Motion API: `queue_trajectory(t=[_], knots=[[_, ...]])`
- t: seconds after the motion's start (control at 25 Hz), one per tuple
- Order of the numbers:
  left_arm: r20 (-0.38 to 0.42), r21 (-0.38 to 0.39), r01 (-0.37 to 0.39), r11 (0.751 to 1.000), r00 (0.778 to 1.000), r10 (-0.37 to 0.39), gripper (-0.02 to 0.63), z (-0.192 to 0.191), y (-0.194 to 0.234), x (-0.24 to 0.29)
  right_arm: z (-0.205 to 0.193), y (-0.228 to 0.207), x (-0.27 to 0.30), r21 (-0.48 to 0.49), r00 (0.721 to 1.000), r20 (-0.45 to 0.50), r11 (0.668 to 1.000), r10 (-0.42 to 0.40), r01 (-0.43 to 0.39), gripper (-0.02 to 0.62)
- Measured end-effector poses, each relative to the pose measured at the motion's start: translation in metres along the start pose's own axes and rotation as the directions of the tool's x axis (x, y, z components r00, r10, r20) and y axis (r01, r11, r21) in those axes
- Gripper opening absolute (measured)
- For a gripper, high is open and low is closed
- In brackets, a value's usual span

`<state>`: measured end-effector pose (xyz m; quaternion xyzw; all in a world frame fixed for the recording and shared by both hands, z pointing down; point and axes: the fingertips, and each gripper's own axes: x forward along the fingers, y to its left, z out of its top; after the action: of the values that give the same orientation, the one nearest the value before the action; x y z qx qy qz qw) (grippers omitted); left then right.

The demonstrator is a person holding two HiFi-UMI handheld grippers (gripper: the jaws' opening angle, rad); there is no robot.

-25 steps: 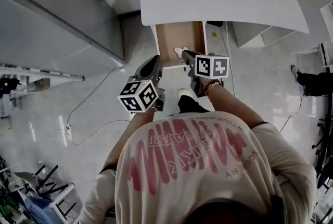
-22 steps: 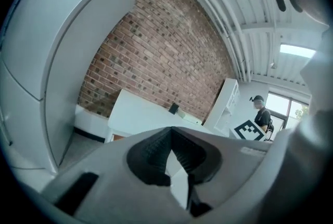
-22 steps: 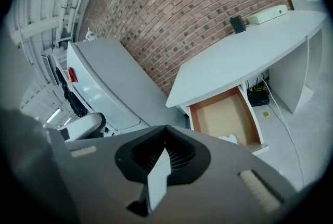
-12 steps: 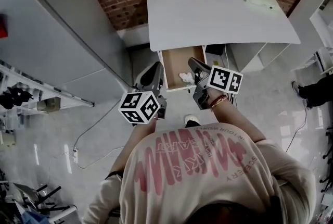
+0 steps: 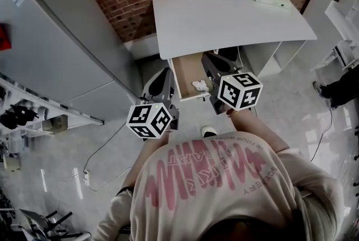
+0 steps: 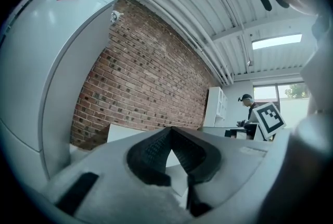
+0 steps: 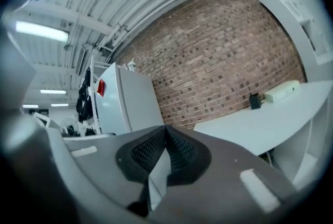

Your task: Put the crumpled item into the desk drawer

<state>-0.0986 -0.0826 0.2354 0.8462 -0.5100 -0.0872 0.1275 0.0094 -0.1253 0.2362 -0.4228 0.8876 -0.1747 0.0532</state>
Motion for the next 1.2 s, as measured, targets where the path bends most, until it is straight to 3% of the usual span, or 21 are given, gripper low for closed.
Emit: queue_trajectory(t=[0.12, 0.36, 1.2], knots=[[-0.004, 0.002, -0.002, 1.000, 1.000, 0.002, 0.003, 0.000, 0.000, -0.006, -0.002, 0.003, -0.004, -0.108, 0.999, -0.010, 0.994, -0.036, 0.034, 0.009], [-0.025, 0.005, 0.001, 1.000, 1.000, -0.001, 0.003, -0.007, 0.002, -0.020, -0.014, 0.011, -0.009, -0.148, 0.997, -0.031, 0.987, -0.071, 0.065, 0.009], [-0.080, -0.020, -0.014, 1.000, 0.997, 0.013, 0.003, -0.038, -0.003, -0.059, -0.064, 0.008, -0.052, -0.102, 0.980, -0.113, 0.983, -0.167, 0.156, 0.008]])
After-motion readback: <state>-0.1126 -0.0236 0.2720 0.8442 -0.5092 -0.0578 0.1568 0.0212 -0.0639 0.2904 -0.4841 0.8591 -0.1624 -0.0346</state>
